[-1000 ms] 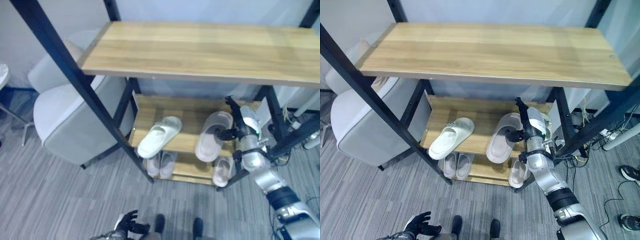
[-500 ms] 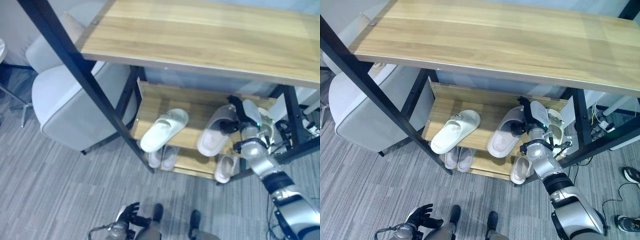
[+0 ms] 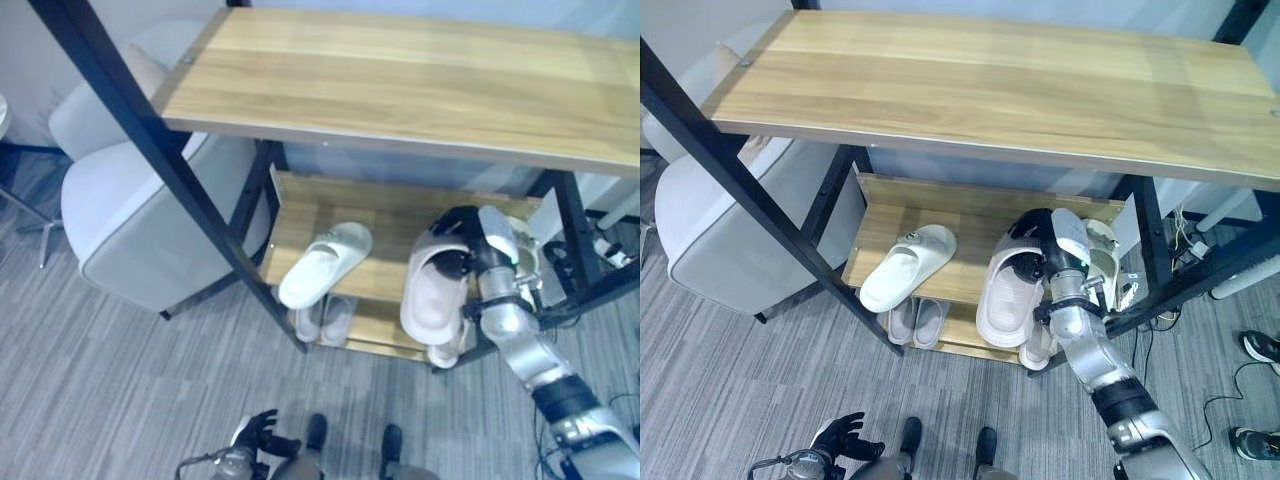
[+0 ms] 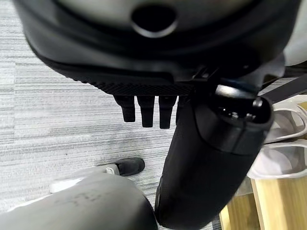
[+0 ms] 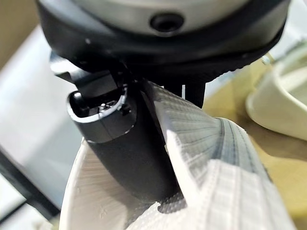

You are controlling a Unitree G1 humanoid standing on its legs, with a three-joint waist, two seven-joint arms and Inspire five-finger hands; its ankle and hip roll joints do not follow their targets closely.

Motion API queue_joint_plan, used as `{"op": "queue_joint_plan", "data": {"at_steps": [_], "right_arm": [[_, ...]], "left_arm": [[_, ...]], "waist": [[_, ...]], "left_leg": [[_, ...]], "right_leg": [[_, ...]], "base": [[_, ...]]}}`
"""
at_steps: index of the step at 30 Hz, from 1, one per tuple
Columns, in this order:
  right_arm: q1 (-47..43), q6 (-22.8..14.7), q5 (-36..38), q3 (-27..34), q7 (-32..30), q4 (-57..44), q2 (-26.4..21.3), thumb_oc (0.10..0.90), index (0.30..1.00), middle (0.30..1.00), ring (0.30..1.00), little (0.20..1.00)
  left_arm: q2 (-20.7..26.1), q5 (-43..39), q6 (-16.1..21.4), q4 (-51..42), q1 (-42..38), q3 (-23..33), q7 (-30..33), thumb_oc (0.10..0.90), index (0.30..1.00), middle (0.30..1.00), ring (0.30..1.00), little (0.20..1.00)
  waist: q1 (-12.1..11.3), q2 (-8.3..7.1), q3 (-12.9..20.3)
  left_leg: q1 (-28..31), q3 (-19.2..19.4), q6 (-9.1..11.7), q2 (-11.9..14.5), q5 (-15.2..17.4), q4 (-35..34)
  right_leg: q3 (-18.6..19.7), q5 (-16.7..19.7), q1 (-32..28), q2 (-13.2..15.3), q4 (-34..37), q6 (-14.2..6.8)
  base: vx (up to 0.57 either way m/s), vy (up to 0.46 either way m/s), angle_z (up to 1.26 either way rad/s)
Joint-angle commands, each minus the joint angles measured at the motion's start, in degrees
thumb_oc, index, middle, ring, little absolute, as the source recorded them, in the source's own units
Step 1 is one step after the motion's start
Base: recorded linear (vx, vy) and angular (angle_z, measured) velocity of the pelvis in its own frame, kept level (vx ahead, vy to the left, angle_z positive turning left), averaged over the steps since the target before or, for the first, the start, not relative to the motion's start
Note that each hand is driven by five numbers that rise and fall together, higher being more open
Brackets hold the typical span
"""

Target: Arrange the slippers neatly on the shoe rack.

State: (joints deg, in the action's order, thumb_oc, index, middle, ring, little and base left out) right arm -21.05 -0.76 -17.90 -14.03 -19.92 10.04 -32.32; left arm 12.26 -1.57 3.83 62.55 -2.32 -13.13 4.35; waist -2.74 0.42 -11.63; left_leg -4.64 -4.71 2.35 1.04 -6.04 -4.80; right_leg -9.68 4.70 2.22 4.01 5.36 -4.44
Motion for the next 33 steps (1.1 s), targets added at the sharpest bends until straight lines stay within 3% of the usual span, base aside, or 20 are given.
{"op": "queue_joint_plan", "data": {"at_steps": [1,12,14,19,22,30,32,33], "right_arm": [[-1.15,-6.73,-2.26,5.73,-1.61,-11.87,-3.31,0.4,0.3,0.3,0.3,0.3],[16.87,-12.96,12.88,9.29,10.26,-28.89,1.54,0.4,0.3,0.3,0.3,0.3],[22.05,-14.11,19.3,9.03,13.93,-30.31,3.38,0.4,0.3,0.3,0.3,0.3],[28.26,-14.3,24.08,8.97,18.72,-31.55,3.77,0.4,0.3,0.3,0.3,0.3],[33.04,-12.68,32.78,6.52,23.32,-28.6,5.39,0.4,0.3,0.3,0.3,0.3],[33.92,-10.95,31.23,4.23,23.46,-21.49,5.31,0.4,0.3,0.3,0.3,0.3],[30.3,-11.26,27.92,3.72,21.03,-19.79,3.73,0.4,0.3,0.3,0.3,0.3],[30.12,-11.31,27.89,3.68,20.99,-19.66,3.76,0.4,0.3,0.3,0.3,0.3]], "left_arm": [[-1.28,3.02,0.1,4.04,2.05,-2.15,-0.06,0.8,0.9,0.9,0.9,0.9],[-2.02,5.12,0.0,3.93,3.1,-0.89,-0.86,0.8,0.9,0.9,0.9,0.9],[-2.5,5.47,0.16,4.14,3.23,-0.75,-1.03,0.8,0.9,0.9,0.9,0.9],[-3.01,6.09,0.58,3.58,3.62,-0.69,-1.74,0.8,0.9,0.9,0.9,0.9],[-3.46,6.49,0.72,3.54,3.32,-1.26,-2.01,0.8,0.9,0.9,0.9,0.9],[-3.38,6.25,0.98,2.41,2.28,-2.32,-2.01,0.8,0.9,0.9,0.9,0.9],[-2.71,5.29,1.35,0.38,1.0,-3.8,-1.39,0.8,0.9,0.9,0.9,0.9],[-2.69,5.27,1.33,0.38,0.89,-3.75,-1.4,0.8,0.9,0.9,0.9,0.9]], "waist": [[0.49,-0.32,3.87],[3.68,0.82,4.23],[4.82,1.18,4.06],[5.96,1.61,4.24],[7.03,1.87,4.13],[7.53,1.86,2.18],[7.31,1.54,-1.6],[7.34,1.53,-1.56]], "left_leg": [[4.42,3.1,0.65,-0.98,5.97,-0.2],[5.78,5.47,0.91,-0.28,5.97,-0.2],[5.99,6.24,0.92,-0.11,6.02,-0.2],[6.51,7.58,1.15,0.27,6.03,-0.2],[6.78,8.7,1.41,0.58,5.95,-0.2],[5.8,8.87,1.7,0.97,5.3,-0.2],[2.81,8.45,1.62,1.59,5.09,2.86],[2.44,8.42,1.62,1.6,5.23,3.22]], "right_leg": [[3.35,-5.32,-2.36,0.41,-0.36,-3.2],[4.93,-5.28,-2.91,-0.13,-0.36,-3.21],[5.44,-5.2,-2.84,-0.19,-0.36,-3.27],[6.0,-5.2,-3.09,-0.37,-0.36,-3.32],[6.58,-4.99,-2.93,-0.5,-0.36,-3.3],[6.42,-4.49,-1.56,-0.76,-0.52,-2.99],[6.47,-4.82,1.71,-0.62,-3.86,-2.36],[6.46,-4.92,2.05,-0.61,-4.15,-2.34]], "base": [[0.02,-0.032,-0.12],[-0.02,-0.02,-0.12],[-0.04,-0.008,-0.2],[-0.02,-0.003,-0.22],[-0.03,-0.003,-0.18],[-0.05,-0.017,-0.09],[-0.21,-0.035,-0.05],[-0.27,-0.05,-0.06]]}}
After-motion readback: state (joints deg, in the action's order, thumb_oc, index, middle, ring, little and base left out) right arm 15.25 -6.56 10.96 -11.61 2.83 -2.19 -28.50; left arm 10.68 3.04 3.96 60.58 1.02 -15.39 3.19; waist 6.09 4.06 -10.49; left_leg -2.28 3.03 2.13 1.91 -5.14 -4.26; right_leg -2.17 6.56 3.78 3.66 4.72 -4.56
